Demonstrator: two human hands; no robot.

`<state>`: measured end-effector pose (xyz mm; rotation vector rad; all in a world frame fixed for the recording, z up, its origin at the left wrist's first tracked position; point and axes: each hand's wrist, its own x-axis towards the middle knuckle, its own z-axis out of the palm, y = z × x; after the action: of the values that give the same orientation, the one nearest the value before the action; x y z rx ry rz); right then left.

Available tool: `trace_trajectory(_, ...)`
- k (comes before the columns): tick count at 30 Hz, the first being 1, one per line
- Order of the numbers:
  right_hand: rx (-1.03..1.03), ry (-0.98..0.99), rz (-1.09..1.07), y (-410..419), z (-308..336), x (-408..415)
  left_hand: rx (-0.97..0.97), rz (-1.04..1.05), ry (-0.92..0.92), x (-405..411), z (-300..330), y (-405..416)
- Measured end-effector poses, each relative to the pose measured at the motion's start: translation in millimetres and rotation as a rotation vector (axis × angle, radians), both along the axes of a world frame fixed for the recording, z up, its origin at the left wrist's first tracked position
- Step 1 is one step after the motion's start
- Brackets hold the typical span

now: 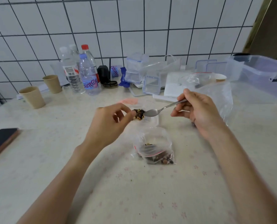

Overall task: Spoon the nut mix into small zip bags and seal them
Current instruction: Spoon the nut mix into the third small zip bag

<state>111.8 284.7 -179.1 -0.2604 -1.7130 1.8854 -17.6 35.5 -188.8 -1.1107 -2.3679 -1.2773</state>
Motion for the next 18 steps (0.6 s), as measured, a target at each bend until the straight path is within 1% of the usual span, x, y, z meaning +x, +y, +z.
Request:
trace_trajectory(2,-0.082,-0.017,-0.018,-0.2,-9.8,-8.6,0.13,0.233,0.132,-7.8,-2.9,-0.2)
trace_trajectory(3,-0.103,-0.019,-0.01,-0.4,-13.8,-11.4,0.136,0.321,0.161,-12.1,-5.5,-0.9)
trace_trajectory(5,-0.111,-0.008,0.018,-2.9,-19.4,-16.0,0.043,0.417,0.134,-22.3,-14.3,-1.8)
trace_trajectory(6,-0.106,0.002,0.037,-5.4,-21.6,-18.0,-0.037,0.437,0.075,-27.1,-18.9,-1.5)
trace_trajectory(9,-0.07,0.009,0.085,-13.2,-26.3,-23.0,-0.216,0.407,-0.248,-36.7,-28.5,2.5)
trace_trajectory(10,-0.058,-0.003,0.097,-15.6,-27.2,-24.0,-0.253,0.382,-0.334,-39.0,-30.9,3.9)
trace_trajectory(11,-0.043,-0.018,0.102,-17.3,-28.5,-25.2,-0.285,0.364,-0.382,-40.4,-32.4,4.8)
trace_trajectory(14,0.017,-0.05,0.074,-24.6,-33.4,-28.3,-0.319,0.344,-0.369,-41.0,-34.5,5.9)
trace_trajectory(18,0.157,-0.111,-0.025,-32.6,-39.8,-33.5,-0.233,0.275,-0.324,-32.8,-38.0,12.1)
